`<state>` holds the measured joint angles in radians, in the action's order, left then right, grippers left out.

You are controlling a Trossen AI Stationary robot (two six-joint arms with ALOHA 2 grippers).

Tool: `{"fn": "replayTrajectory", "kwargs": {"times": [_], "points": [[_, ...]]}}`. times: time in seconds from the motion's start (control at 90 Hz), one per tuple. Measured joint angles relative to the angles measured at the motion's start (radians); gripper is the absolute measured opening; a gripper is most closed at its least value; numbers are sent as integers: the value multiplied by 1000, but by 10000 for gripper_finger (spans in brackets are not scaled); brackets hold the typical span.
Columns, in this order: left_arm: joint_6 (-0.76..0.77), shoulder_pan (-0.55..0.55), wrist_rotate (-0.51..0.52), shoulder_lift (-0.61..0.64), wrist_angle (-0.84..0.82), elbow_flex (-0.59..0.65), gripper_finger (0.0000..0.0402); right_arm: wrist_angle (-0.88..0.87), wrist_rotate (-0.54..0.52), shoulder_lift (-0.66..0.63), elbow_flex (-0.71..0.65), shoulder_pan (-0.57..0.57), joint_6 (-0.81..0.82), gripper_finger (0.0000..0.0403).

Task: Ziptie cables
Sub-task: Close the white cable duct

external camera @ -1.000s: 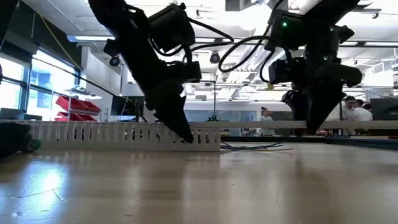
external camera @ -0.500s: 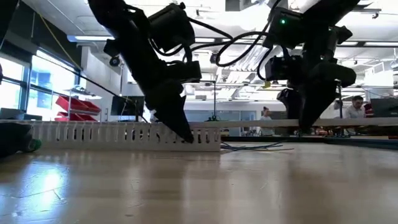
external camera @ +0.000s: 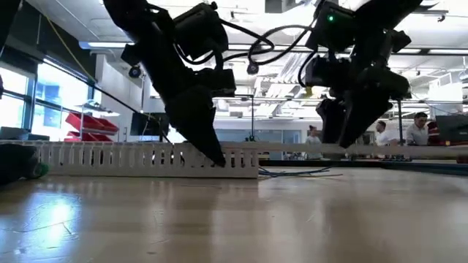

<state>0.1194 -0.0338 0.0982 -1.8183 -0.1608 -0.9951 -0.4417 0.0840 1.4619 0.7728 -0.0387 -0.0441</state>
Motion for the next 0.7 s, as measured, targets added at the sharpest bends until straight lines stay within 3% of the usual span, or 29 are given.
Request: {"fn": "replayTrajectory", "kwargs": {"times": [0.211, 0.422, 0.7], "points": [[24, 0, 22, 4, -35, -2, 230, -89, -22, -72, 0, 0, 11, 340], [37, 0, 46, 6, -83, -4, 230, -356, -120, -186, 0, -8, 144, 320], [37, -7, 65, 8, -134, -4, 230, -642, -209, -170, -2, -101, 448, 242]]}}
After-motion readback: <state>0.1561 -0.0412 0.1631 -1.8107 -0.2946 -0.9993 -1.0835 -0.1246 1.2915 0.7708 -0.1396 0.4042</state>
